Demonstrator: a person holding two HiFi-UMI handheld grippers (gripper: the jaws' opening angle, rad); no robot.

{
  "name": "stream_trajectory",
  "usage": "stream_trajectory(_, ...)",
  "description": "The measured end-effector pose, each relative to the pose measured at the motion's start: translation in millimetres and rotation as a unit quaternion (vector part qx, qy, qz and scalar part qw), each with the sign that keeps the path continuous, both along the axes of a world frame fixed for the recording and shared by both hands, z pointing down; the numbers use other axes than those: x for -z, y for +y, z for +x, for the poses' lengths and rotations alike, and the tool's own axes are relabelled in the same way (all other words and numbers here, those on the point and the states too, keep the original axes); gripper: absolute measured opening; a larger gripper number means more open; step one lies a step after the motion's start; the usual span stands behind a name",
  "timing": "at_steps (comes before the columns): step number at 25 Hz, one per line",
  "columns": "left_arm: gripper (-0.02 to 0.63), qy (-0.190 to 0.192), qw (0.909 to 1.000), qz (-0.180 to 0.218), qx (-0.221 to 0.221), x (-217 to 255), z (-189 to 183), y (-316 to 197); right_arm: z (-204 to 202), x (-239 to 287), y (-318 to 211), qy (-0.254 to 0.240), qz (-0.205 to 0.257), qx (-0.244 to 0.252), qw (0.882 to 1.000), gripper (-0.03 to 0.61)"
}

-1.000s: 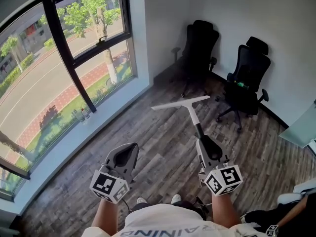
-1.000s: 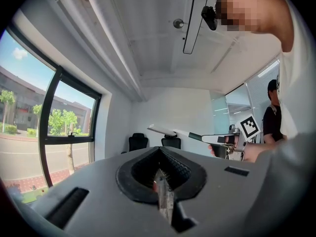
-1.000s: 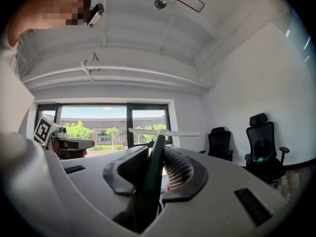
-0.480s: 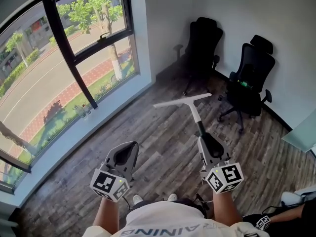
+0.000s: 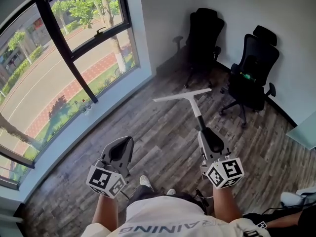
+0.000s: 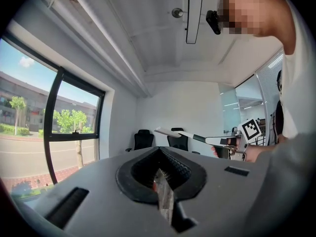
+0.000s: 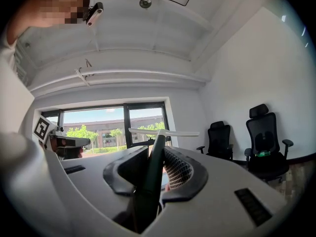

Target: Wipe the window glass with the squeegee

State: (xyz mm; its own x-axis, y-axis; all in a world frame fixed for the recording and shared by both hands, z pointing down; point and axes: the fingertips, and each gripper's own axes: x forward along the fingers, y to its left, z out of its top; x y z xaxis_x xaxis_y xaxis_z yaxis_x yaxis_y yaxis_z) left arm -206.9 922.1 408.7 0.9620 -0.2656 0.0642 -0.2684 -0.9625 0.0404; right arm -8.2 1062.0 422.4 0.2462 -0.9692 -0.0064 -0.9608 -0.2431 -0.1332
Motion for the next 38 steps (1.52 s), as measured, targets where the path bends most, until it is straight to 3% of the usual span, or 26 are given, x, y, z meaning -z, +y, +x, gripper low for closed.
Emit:
stream_trajectory(8,0.017,0.008,0.9997,0.001,-0.021,3,39,-14,38,-3,10,-0.006,0.001,-0.035,0.999,0.100)
stream_trajectory(16,0.017,0.017,0.9985,-0.004,-0.052,-6,83,-55,67,-9,-21,-0.002,-0.016,-0.062,0.998,0.100)
stream_trajectory(24,0.017,0.019,0.9992,-0.005,-0.034,-6,95,-168,85,1,-136,0.015,-0.022,-0.054,0.998,0.100)
stream_trajectory(31,0.017,0.015,0.9996,0.020,-0.011,1,81,-273,78,17,-256,0.038,-0.011,-0.026,0.999,0.100)
stream_trajectory(38,0.017,0.016,0.9997,0.016,0.003,-3,70,-339,71,20,-334,0.049,-0.019,-0.005,0.999,0.100)
